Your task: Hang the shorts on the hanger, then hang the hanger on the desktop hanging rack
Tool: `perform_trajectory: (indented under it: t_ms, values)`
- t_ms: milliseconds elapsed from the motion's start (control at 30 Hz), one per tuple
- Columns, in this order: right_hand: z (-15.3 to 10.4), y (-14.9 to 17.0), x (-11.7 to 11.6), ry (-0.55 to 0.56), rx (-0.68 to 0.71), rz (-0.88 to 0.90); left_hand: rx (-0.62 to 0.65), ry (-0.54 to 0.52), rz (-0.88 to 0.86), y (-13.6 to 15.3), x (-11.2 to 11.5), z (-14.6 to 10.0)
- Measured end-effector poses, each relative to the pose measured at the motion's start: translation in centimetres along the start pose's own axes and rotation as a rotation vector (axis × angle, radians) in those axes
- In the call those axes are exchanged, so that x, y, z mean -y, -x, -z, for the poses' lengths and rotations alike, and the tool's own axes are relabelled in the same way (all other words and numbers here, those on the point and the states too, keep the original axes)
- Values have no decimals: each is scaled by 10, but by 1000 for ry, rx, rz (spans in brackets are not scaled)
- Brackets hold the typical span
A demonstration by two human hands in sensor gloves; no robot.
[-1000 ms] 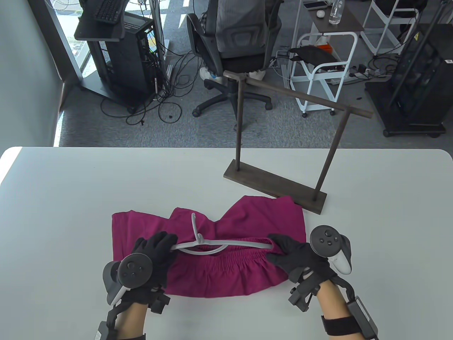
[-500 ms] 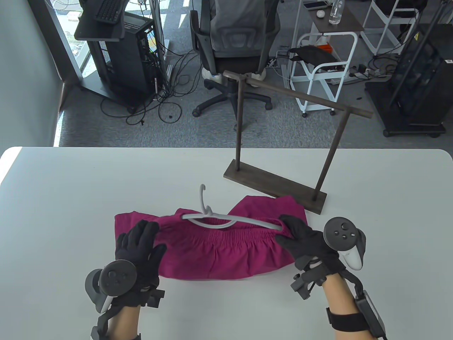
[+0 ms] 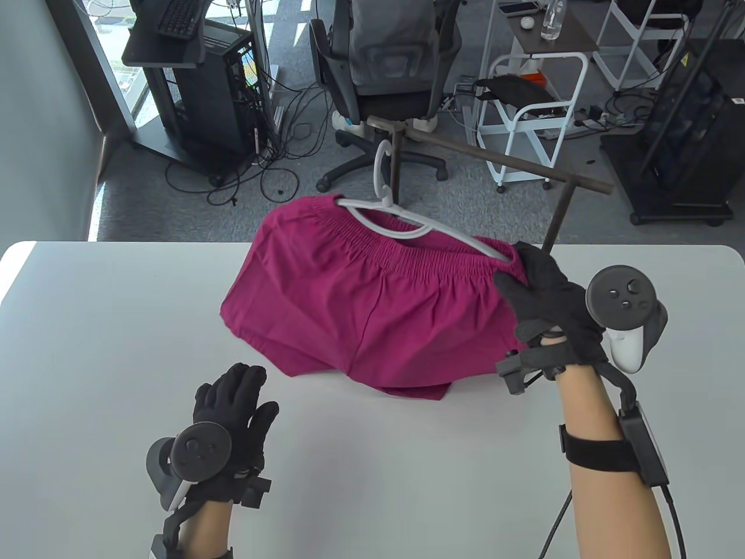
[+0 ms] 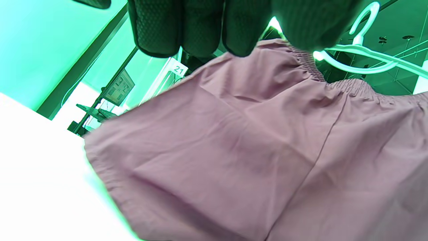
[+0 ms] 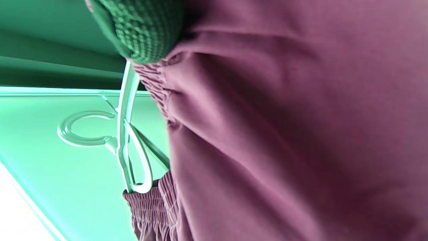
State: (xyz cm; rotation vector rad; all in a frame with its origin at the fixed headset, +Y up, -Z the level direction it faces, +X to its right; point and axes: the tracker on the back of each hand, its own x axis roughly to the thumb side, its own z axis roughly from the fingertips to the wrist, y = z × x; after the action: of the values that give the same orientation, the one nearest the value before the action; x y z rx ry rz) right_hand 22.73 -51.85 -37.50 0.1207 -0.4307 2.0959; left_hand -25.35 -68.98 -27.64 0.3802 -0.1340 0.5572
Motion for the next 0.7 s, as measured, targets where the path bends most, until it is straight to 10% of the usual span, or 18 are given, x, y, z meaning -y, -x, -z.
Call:
perform_trajectory:
  t_ms: [700]
  values:
    - [37, 101, 37, 18, -314, 98, 1, 61, 51, -4, 5, 2]
